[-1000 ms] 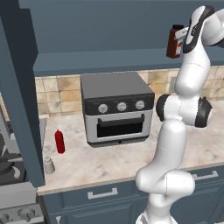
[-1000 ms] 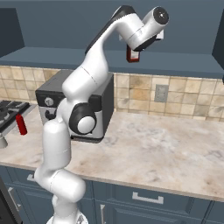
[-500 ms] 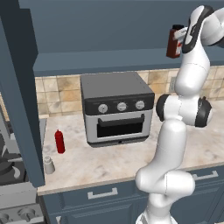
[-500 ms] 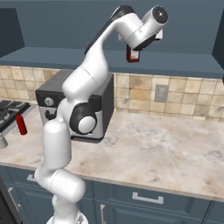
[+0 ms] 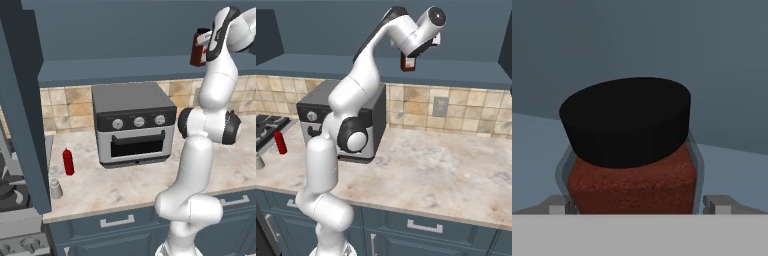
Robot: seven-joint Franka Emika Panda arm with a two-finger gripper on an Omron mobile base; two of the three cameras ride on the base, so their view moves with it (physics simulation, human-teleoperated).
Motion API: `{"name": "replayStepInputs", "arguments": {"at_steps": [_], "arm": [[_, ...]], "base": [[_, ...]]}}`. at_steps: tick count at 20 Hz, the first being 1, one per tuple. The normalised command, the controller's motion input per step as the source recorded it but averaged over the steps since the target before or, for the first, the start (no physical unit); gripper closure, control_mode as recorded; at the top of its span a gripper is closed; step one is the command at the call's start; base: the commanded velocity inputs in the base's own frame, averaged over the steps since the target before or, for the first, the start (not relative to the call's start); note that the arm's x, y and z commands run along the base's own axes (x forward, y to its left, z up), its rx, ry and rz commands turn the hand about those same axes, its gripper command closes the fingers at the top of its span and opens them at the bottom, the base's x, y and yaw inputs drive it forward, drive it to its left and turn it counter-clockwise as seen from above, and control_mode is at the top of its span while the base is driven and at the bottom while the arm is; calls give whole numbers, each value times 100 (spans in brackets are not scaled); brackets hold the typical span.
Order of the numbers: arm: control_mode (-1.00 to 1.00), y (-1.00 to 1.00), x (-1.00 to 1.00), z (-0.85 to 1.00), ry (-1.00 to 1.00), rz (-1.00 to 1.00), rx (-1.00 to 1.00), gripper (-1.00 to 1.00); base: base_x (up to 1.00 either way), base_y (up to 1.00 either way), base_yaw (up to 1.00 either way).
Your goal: Collect the paprika, ketchup, and shaker from the cabinet and place them next to the stove.
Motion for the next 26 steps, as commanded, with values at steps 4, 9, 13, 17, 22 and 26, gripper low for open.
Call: {"name": "replayStepInputs", "arguments": {"at_steps": [4,9,13,17,22,26], "arm": [[-100,0,4,0,1,0,0,100],[-100,0,2,0,0,2,0,100],[-100,0,0,0,0,1,0,100],[-100,0,0,0,0,0,0,100],[-100,0,0,0,0,0,0,100],[-100,0,-5,-2,-1,1,0,100]], "base": [[0,0,0],[0,0,0],[0,0,0],[0,0,0],[0,0,0],[0,0,0]]}}
